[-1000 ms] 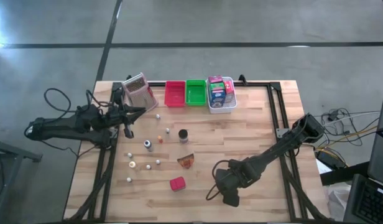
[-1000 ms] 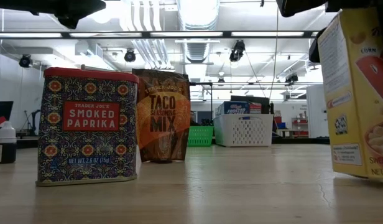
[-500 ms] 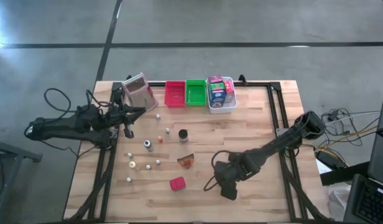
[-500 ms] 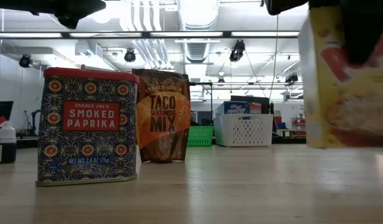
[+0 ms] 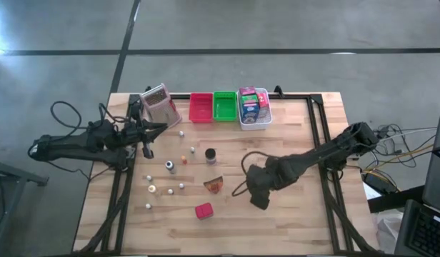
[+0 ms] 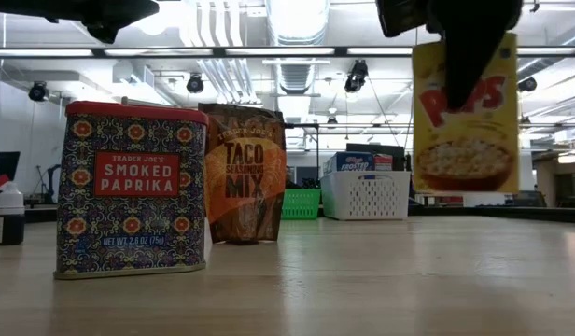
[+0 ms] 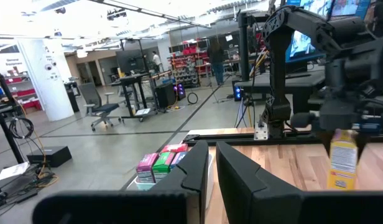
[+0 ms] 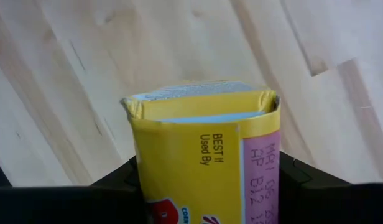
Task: Pick & Place Kitchen Items
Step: Put the yellow cereal box into the white bin
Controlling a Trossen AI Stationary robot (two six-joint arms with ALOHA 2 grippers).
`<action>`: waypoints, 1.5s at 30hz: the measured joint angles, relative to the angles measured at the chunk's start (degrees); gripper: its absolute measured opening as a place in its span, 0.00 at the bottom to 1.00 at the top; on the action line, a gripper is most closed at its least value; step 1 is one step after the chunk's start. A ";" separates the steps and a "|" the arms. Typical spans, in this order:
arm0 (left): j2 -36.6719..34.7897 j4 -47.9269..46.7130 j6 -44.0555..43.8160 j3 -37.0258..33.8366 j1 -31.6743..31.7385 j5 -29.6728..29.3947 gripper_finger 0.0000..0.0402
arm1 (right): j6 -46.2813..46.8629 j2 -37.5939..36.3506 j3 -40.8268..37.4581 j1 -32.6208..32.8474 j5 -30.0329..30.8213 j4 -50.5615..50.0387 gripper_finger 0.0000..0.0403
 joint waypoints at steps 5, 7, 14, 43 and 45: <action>0.02 0.01 -0.01 0.00 0.01 0.01 0.10 | -0.02 -2.33 -0.19 -1.57 2.71 0.13 0.43; 0.01 0.01 0.00 0.00 -0.01 0.01 0.10 | -0.05 -4.04 -0.57 -2.20 4.12 0.23 0.43; 0.00 0.01 0.00 0.00 -0.01 0.00 0.10 | 0.30 -10.65 -3.83 -6.42 7.61 0.41 0.46; 0.01 0.01 0.01 0.00 0.00 0.00 0.10 | -0.27 -26.87 -13.72 -41.10 4.67 4.06 0.39; 0.01 0.01 0.01 0.01 0.00 0.00 0.10 | -0.27 -26.39 -13.60 -42.50 3.95 3.97 0.38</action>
